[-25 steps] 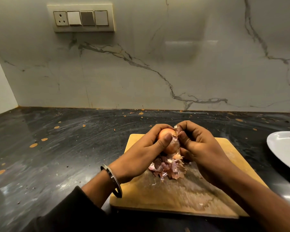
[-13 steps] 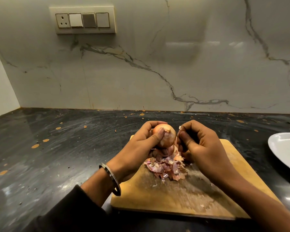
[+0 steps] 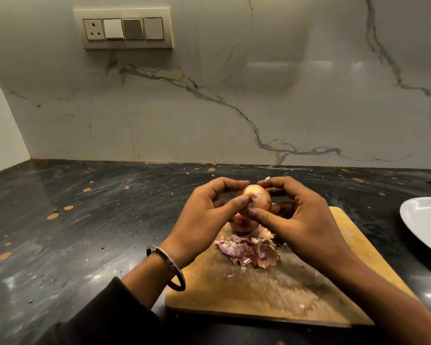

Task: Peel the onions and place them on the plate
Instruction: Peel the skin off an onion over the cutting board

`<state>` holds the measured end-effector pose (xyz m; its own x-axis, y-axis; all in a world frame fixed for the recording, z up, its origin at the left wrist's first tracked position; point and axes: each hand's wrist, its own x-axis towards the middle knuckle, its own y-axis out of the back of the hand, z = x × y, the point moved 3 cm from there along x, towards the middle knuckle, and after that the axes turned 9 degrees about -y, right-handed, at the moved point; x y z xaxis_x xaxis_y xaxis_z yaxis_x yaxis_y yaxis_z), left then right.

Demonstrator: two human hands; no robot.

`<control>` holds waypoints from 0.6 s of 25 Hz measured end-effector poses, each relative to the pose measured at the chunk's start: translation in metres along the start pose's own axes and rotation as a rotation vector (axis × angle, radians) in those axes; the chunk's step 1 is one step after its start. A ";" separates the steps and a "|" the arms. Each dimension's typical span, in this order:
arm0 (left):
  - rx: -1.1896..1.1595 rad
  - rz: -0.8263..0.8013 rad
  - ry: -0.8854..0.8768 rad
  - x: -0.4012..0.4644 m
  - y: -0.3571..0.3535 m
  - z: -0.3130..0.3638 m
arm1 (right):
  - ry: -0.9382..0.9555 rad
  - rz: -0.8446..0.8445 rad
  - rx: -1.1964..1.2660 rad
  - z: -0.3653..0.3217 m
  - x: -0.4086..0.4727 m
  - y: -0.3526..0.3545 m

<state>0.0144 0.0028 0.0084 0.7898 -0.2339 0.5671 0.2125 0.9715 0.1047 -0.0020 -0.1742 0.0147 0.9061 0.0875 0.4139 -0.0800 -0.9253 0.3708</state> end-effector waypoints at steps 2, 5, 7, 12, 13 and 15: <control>0.171 0.039 -0.069 0.000 0.001 0.001 | -0.024 0.010 0.037 0.003 0.000 0.001; 0.408 0.062 -0.174 -0.001 0.001 0.003 | -0.042 0.028 0.009 0.005 0.000 0.000; 0.456 0.063 -0.208 -0.002 0.000 0.003 | -0.046 0.037 0.009 0.006 0.001 -0.001; 0.545 0.107 -0.286 -0.005 -0.001 0.007 | -0.037 0.049 0.021 0.006 0.000 -0.001; 0.568 0.126 -0.310 -0.006 -0.001 0.008 | -0.038 0.052 0.025 0.006 0.000 -0.001; 0.594 0.160 -0.339 -0.007 -0.002 0.010 | -0.029 0.058 0.036 0.006 0.000 -0.003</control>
<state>0.0031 0.0029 0.0122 0.5412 -0.1559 0.8263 -0.3182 0.8716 0.3728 0.0007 -0.1741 0.0087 0.9122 0.0233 0.4092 -0.1179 -0.9413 0.3163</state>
